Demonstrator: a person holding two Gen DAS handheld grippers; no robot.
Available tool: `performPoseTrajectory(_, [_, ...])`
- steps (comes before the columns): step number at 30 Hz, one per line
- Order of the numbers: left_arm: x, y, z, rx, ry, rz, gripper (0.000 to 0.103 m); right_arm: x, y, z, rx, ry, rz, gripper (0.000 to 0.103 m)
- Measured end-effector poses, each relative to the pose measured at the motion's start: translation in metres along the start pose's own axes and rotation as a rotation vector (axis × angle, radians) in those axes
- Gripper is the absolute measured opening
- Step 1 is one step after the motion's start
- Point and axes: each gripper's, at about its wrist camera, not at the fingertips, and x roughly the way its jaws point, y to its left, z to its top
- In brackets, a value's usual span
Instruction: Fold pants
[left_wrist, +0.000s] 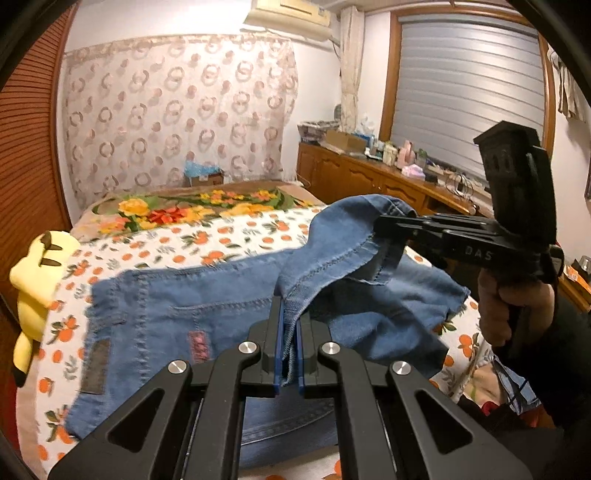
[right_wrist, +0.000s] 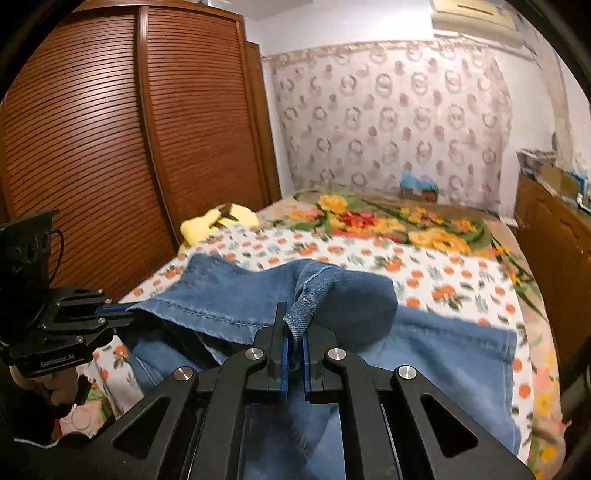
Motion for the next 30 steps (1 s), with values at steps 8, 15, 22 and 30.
performPoseTrajectory(8, [-0.033, 0.043, -0.005, -0.061, -0.037, 0.078, 0.006, 0.041, 0.022, 0.032, -0.057, -0.021, 0.109, 0.005])
performPoseTrajectory(15, [-0.055, 0.084, -0.025, -0.125, -0.032, 0.137, 0.006, 0.104, 0.049, 0.055, -0.106, 0.024, 0.199, 0.005])
performPoseTrajectory(22, [-0.049, 0.119, -0.048, -0.18, 0.047, 0.182, 0.007, 0.168, 0.075, 0.083, -0.152, 0.107, 0.249, 0.005])
performPoseTrajectory(30, [-0.03, 0.137, -0.067, -0.191, 0.139, 0.238, 0.023, 0.234, 0.093, 0.095, -0.186, 0.213, 0.221, 0.005])
